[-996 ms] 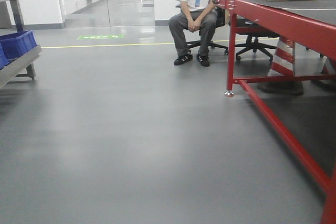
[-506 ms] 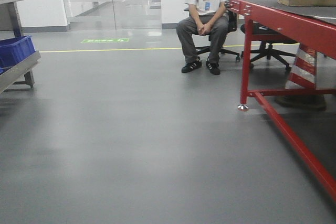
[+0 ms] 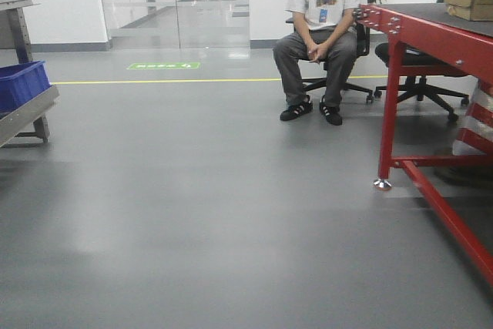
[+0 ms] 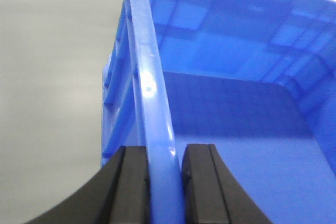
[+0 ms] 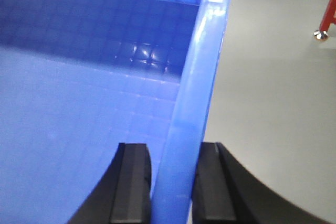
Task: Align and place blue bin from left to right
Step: 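Drive across the floor carrying the bin past the seated person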
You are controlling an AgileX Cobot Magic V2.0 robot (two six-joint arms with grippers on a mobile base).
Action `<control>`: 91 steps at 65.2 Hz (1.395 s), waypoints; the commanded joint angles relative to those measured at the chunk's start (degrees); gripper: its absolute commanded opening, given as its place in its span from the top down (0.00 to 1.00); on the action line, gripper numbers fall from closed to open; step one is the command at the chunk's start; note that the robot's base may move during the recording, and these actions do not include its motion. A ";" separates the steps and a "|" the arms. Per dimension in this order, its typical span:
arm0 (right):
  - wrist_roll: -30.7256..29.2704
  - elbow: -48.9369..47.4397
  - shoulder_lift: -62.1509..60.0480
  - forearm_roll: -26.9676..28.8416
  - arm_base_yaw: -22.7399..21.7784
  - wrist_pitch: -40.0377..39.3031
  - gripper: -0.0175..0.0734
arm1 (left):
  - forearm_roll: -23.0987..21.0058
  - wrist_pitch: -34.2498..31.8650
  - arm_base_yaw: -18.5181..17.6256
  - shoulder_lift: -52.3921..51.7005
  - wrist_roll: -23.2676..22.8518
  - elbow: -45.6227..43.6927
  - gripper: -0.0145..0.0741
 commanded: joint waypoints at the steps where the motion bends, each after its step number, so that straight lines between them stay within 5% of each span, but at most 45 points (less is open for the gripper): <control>1: -2.36 -0.93 -1.43 -0.03 0.20 -5.08 0.88 | -1.41 -6.36 -0.30 -0.89 0.84 -0.94 0.96; 91: -2.36 -0.93 -1.43 0.20 0.20 -5.17 0.88 | -1.29 -6.36 -0.30 -0.89 0.84 -0.94 0.96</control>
